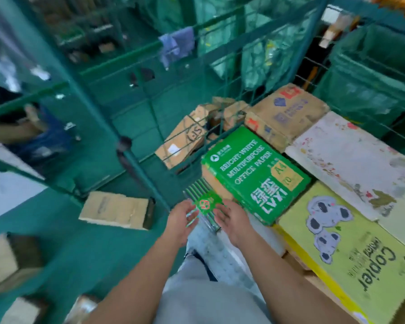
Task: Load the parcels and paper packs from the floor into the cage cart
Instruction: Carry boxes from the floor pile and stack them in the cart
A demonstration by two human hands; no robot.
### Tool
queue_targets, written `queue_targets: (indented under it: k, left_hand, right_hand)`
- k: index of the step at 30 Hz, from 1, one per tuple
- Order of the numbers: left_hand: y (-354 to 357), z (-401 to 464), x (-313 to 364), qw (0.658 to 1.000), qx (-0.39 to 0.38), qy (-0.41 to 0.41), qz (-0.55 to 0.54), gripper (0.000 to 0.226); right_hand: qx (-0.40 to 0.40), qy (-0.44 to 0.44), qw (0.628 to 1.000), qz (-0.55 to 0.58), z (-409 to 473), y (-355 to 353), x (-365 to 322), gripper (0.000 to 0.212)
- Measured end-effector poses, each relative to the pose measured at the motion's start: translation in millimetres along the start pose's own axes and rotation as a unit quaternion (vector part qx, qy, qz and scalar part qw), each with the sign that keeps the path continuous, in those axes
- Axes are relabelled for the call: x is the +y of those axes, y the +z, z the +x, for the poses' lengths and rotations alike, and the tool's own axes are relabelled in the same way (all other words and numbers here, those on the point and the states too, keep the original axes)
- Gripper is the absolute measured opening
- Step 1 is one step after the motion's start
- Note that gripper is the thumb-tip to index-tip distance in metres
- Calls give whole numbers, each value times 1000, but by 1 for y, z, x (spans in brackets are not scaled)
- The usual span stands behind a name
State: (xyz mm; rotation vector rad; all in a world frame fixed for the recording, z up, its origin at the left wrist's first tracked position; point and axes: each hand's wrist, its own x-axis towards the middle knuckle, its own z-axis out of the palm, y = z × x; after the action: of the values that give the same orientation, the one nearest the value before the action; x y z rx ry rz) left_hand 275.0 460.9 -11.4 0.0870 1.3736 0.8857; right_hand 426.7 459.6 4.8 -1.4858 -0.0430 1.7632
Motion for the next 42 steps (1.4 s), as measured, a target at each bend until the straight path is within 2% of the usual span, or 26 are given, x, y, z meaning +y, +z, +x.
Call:
queue_targets:
  k: [5, 8, 12, 17, 23, 28, 32, 36, 42]
  left_hand:
    - [-64, -34, -18, 995, 77, 29, -62, 7]
    - [-105, -51, -21, 987, 124, 48, -94, 10]
    - [-161, -66, -19, 970, 167, 77, -159, 18]
    - [-222, -71, -5, 946, 204, 99, -233, 12]
    - [-319, -63, 31, 899, 261, 115, -332, 11]
    - [-398, -71, 79, 859, 305, 143, -386, 11]
    - [-440, -84, 94, 835, 329, 154, -414, 7]
    - [-484, -87, 94, 783, 376, 150, -472, 9]
    - [-533, -74, 103, 729, 411, 122, -534, 9]
  right_hand:
    - [-31, 39, 996, -74, -3, 16, 48, 15]
    - [-63, 53, 989, -125, -8, 42, 75, 10]
    - [-105, 57, 970, -212, -16, 91, 106, 7]
    - [-133, 66, 940, -308, -11, 155, 143, 16]
    - [-178, 89, 874, -442, -6, 260, 213, 12]
    - [-230, 93, 830, -500, -9, 360, 269, 13]
    - [-267, 116, 793, -535, -25, 405, 310, 11]
    - [-315, 139, 741, -577, -32, 450, 350, 8]
    - [-336, 170, 676, -633, -16, 520, 407, 15]
